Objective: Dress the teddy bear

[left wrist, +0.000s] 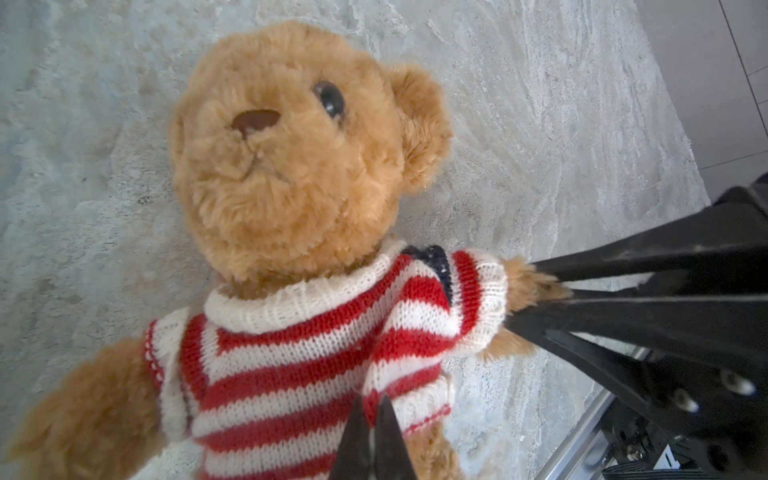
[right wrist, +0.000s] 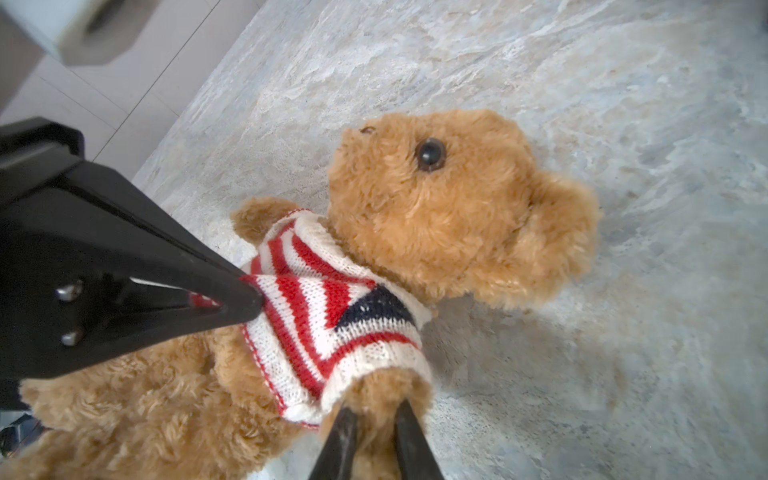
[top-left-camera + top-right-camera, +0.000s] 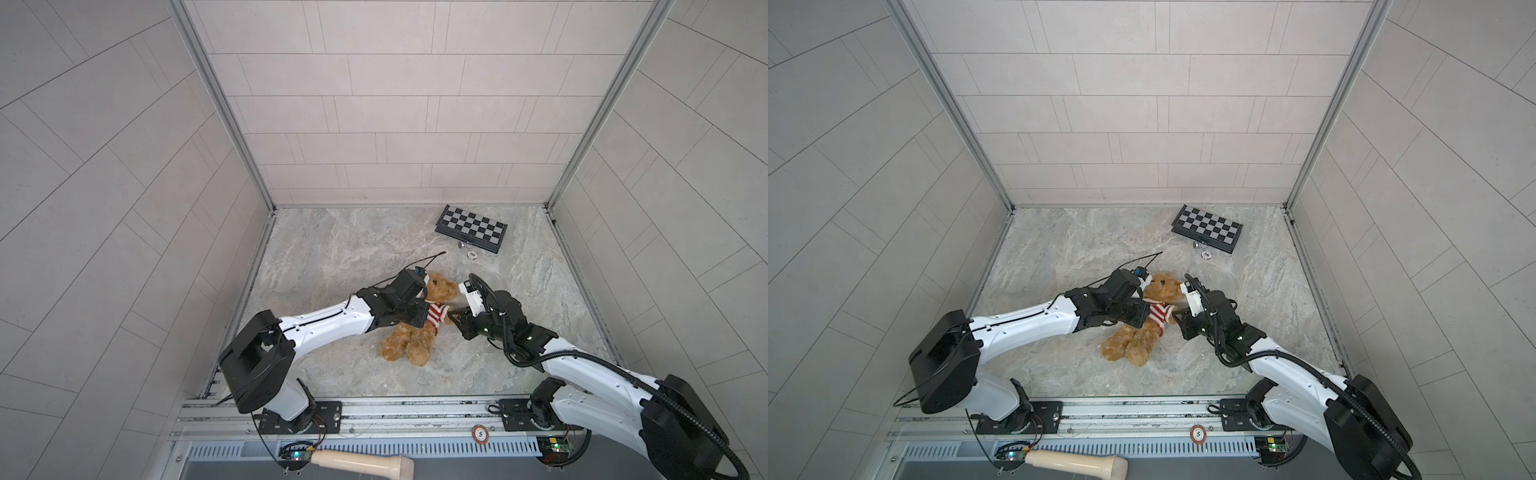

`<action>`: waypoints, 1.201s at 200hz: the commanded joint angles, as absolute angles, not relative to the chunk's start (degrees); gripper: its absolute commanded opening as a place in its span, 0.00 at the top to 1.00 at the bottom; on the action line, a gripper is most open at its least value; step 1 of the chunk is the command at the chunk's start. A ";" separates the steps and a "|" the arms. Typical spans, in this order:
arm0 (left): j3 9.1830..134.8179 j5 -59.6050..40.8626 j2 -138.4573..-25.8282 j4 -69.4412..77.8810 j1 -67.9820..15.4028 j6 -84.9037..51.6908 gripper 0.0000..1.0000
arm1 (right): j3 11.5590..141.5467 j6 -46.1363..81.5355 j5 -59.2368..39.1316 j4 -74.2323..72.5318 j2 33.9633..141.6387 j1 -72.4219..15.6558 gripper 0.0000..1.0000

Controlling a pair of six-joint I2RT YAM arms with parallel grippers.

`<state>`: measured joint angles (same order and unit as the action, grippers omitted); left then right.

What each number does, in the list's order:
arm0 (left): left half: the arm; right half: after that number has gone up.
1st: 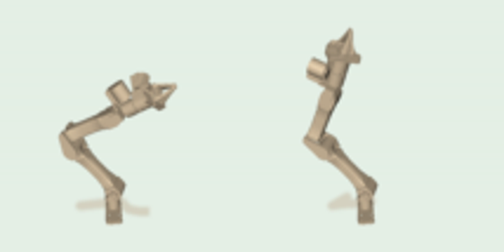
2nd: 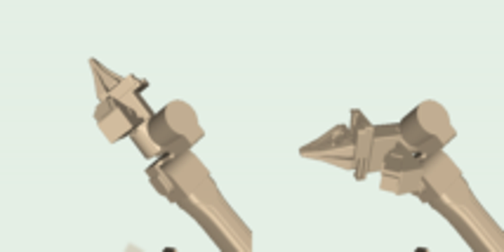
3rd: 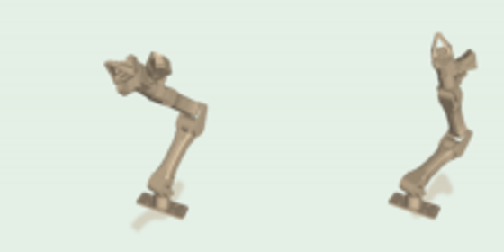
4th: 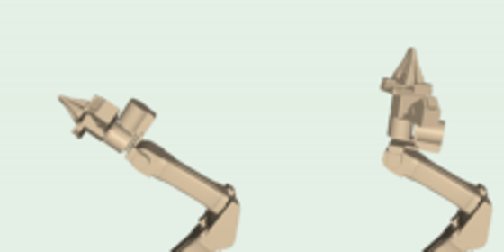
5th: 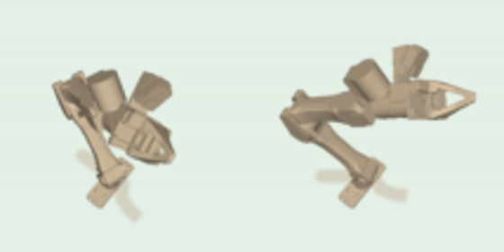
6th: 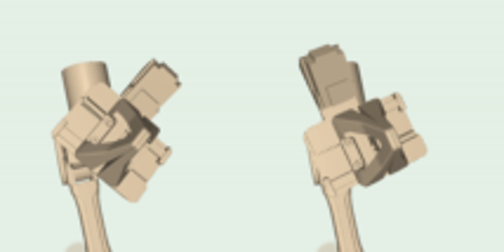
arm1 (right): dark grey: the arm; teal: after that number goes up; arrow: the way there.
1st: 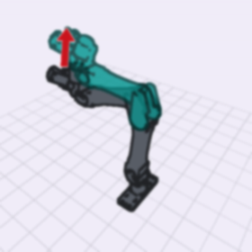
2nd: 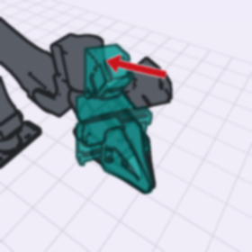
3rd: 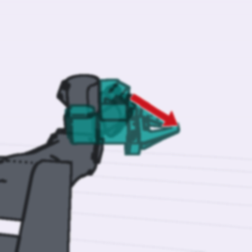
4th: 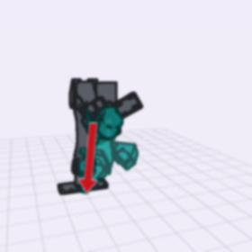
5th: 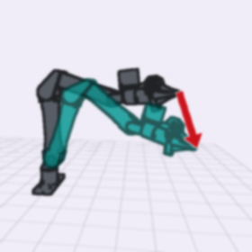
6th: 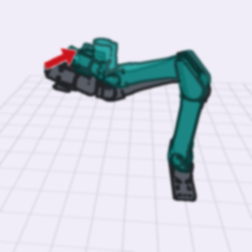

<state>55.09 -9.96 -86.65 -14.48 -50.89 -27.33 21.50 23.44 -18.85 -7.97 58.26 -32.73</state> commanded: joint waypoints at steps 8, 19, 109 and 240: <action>53.73 -8.68 -82.74 -17.81 -51.08 -25.34 1.00 | 20.97 23.93 -16.13 -8.25 57.85 -32.90 1.00; 53.07 -8.81 -81.66 -18.12 -51.09 -24.52 1.00 | 20.45 24.34 -13.31 -7.50 56.55 -32.84 1.00; 50.15 -13.75 -77.01 -24.69 -55.29 -17.43 1.00 | 19.62 26.48 -8.26 -7.01 56.19 -31.19 1.00; 45.15 -29.22 -74.53 -4.89 -55.85 -27.92 0.58 | 18.09 25.79 -7.95 -10.30 53.47 -33.42 1.00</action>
